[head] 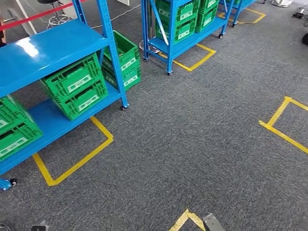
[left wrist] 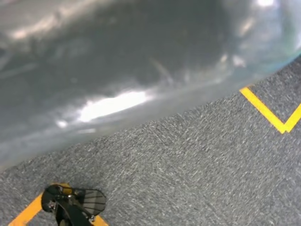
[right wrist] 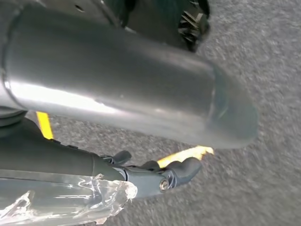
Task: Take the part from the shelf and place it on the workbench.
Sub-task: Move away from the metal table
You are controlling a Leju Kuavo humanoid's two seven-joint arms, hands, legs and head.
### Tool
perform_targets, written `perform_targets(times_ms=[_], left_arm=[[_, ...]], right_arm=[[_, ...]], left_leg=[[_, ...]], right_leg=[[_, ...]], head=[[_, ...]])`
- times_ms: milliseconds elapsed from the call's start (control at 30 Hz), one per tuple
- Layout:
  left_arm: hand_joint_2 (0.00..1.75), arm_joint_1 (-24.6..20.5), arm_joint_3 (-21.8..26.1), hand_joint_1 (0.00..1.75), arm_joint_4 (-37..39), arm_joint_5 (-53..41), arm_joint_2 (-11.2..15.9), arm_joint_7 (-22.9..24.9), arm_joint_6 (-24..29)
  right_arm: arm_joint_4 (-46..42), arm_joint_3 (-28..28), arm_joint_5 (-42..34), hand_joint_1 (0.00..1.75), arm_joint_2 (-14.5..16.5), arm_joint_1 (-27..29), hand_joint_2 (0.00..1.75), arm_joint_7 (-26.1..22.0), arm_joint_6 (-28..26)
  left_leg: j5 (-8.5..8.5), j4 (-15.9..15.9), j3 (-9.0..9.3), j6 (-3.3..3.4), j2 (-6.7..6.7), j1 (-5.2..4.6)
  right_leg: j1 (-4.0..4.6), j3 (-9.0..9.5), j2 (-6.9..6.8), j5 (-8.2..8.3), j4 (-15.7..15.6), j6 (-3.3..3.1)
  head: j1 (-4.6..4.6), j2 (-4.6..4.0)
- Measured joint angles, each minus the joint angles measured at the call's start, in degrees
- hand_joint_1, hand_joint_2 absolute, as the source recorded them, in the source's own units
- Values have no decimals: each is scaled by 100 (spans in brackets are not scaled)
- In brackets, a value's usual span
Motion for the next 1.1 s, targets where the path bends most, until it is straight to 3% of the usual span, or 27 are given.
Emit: perform_targets(times_ms=[33, 67, 100, 133, 200, 267, 300, 333, 400, 433, 500, 600, 667, 733, 800, 833, 867, 933, 967, 1000, 1067, 1100], left_arm=[[0, 2, 3, 0, 3, -32, 2, -19, -9], [0, 0, 4, 0, 5, -58, 4, -39, -13], [0, -6, 2, 0, 8, -78, 6, -56, -10], [0, -16, -4, 0, 10, -91, 8, -68, -1], [0, -34, -22, 0, 15, -97, 11, -89, 18], [0, -34, -31, 0, 26, -101, 11, -104, 25], [0, -33, -33, 0, 34, -109, 11, -112, 26], [0, -33, -33, 0, 41, -121, 11, -120, 25], [0, -31, -33, 0, 53, -150, 12, -133, 21], [0, -31, -33, 0, 57, -164, 13, -135, 17], [0, -31, -36, 0, 63, -192, 14, -138, 5], [0, -34, -42, 0, 67, -217, 10, -142, -6], [0, -43, -50, 0, 68, -223, 8, -142, -7], [0, -47, -59, 0, 69, -220, 7, -138, 6], [0, -42, -60, 0, 72, -205, 6, -127, 52], [0, -40, -60, 0, 74, -195, 5, -121, 83], [0, -40, -64, 0, 75, -187, 4, -116, 112], [0, -41, -75, 0, 76, -182, 5, -110, 144], [0, -43, -83, 0, 76, -183, 6, -110, 152], [0, -42, -88, 0, 78, -186, 9, -110, 161], [0, -41, -95, 0, 79, -193, 11, -110, 175], [0, -40, -98, 0, 80, -197, 14, -110, 180]], right_arm=[[47, 2, -21, 0, 11, -27, 0, -30, 0], [87, 2, -40, 0, 25, -50, 0, -60, 1], [134, 2, -61, 0, 37, -76, 0, -97, 1], [189, 1, -81, 0, 49, -101, 0, -138, 1], [318, -2, -126, 0, 54, -127, 0, -223, 8], [434, -7, -156, 0, 55, -142, 0, -292, 23], [486, -10, -168, 0, 55, -154, 0, -315, 32], [530, -14, -178, 0, 57, -169, 0, -333, 38], [612, -22, -202, 0, 69, -206, 0, -361, 46], [653, -26, -211, 0, 78, -225, 0, -371, 48], [732, -43, -225, 0, 93, -251, 0, -388, 48], [797, -78, -228, 0, 104, -301, 0, -405, 37], [841, -89, -218, 0, 116, -344, 0, -414, 16], [892, -97, -209, 0, 129, -350, 0, -415, -7], [931, -107, -202, 0, 131, -322, 0, -410, -24], [944, -110, -198, 0, 131, -310, 0, -408, -30], [956, -112, -194, 0, 132, -305, 0, -408, -32], [1006, -113, -191, 0, 137, -286, 0, -401, -37], [1041, -114, -190, 0, 141, -288, 0, -389, -41], [1073, -115, -190, 0, 145, -289, 0, -374, -46], [1100, -116, -189, 0, 150, -323, 0, -354, -58], [1101, -117, -189, 0, 156, -333, 0, -352, -62]], left_leg=[[-9, -2, -4, -28, -33, 4], [-2, 43, -20, -58, 22, 4], [16, 171, -82, -84, 158, -4], [-8, 398, -220, -105, 328, -13], [-216, 1095, -676, -135, 624, -28], [-471, 1605, -1103, -129, 686, -30], [-469, 1629, -1202, -112, 689, -34], [-342, 1478, -1215, -81, 693, -46], [189, 841, -1075, 26, 776, -105], [368, 542, -1009, 77, 836, -148], [463, 220, -916, 131, 912, -204], [427, 118, -693, 186, 815, -180], [384, 115, -531, 252, 767, -158], [289, 117, -429, 282, 702, -152], [191, 124, -303, 272, 581, -142], [132, 126, -222, 258, 514, -130], [64, 128, -126, 238, 443, -109], [-87, 142, 22, 182, 302, -74], [-153, 150, 58, 148, 232, -63], [-195, 154, 70, 117, 177, -56], [-213, 145, 64, 65, 128, -46], [-207, 188, 42, 35, 206, -51]], right_leg=[[12, 34, -58, -26, 20, -66], [19, 72, -110, 0, 12, -109], [23, 107, -165, -17, -3, -153], [31, 153, -217, -40, -21, -193], [64, 248, -329, -118, -53, -254], [101, 354, -432, -218, -59, -283], [117, 421, -473, -274, -60, -290], [133, 500, -511, -332, -63, -295], [158, 648, -578, -454, -72, -294], [175, 714, -601, -522, -72, -278], [196, 842, -650, -638, -81, -226], [188, 1043, -635, -729, -1, -123], [169, 823, -506, -891, 454, -67], [151, 326, -412, -1158, 1165, -23], [140, -73, -390, -1379, 1450, 7], [137, -160, -381, -1370, 1351, 15], [131, -185, -349, -1216, 1099, 27], [100, -184, -175, -510, 494, 63], [94, -169, -104, -194, 291, 47], [97, -167, -72, 14, 199, 14], [118, -133, -151, 40, 182, -92], [113, -105, -197, 32, 153, -126]], head=[[-3, 0], [-7, 0], [-16, 0], [-30, 0], [-55, 0], [-58, 0], [-58, 0], [-59, 0], [-59, 0], [-65, 0], [-61, 0], [-54, -2], [-37, -3], [-16, -3], [-9, -3], [-8, -3], [-7, -4], [3, -4], [11, -4], [23, -4], [34, -4], [32, -3]])
